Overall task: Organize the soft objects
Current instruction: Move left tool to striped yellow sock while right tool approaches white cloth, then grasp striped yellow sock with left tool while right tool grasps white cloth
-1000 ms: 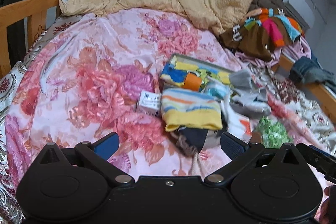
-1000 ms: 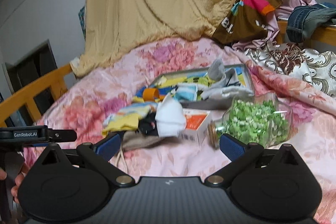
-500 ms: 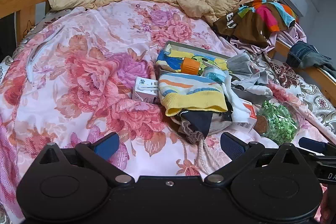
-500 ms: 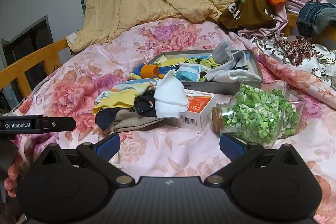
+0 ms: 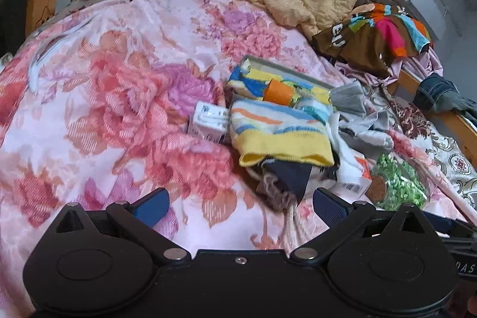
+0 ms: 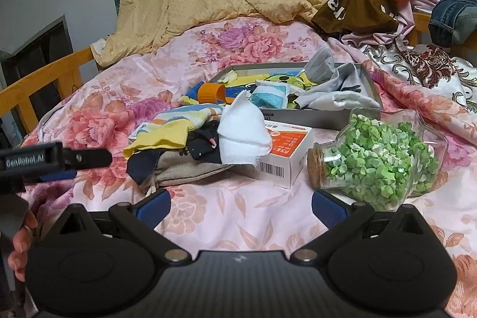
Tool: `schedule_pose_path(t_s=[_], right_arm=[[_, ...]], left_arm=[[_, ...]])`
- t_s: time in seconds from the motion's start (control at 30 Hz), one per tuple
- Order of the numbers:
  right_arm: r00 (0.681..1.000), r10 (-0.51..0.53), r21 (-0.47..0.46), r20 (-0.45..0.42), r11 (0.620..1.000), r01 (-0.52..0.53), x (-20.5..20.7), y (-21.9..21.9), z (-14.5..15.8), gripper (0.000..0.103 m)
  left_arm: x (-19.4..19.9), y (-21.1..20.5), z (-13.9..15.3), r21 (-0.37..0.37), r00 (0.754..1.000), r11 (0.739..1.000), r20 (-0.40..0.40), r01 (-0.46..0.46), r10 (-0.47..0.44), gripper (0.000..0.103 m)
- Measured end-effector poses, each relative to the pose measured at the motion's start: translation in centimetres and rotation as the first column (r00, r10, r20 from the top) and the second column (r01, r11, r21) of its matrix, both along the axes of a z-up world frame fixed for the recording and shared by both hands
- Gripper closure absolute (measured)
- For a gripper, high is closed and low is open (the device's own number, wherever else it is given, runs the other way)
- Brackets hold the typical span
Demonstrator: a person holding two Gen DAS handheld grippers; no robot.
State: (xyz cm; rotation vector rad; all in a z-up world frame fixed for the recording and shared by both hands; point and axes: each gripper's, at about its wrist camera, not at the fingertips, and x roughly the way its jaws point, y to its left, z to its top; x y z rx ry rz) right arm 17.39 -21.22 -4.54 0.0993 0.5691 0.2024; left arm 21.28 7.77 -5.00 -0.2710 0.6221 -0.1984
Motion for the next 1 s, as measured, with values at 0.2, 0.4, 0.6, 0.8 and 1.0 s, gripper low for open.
schedule_pose_path(t_s=[0.2,0.4,0.6,0.8,1.0], right_arm=[[0.994,-0.046,-0.081,0.095,0.995,0.053,1.0,0.2,-0.4,0.000],[0.984,-0.058,-0.096,0.166,0.993,0.075,2.7,0.1,-0.7,0.000],[0.977,-0.030,-0.118,0.212,0.991,0.056,5.0,0.4,-0.8,0.000],[0.972,-0.009,-0.128,0.233,0.991,0.040,6.9,0.7,-1.1,0.000],[0.974,0.020,-0.125,0.227,0.992,0.009,9.0,1.0,-1.2,0.004]], left_arm=[[1.3,-1.3,0.9,-0.001,0.996,1.000,0.084,0.012,-0.012,0.001],[3.5,-2.8,1.5,-0.008,0.992,0.998,0.114,0.056,-0.054,0.001],[6.3,-3.4,0.8,-0.039,0.995,0.996,0.067,0.082,-0.080,0.001],[8.3,-3.8,0.0,-0.060,0.994,0.994,0.056,0.097,-0.093,0.001],[9.2,-4.4,-0.8,-0.049,0.992,0.992,0.038,0.120,-0.119,0.001]])
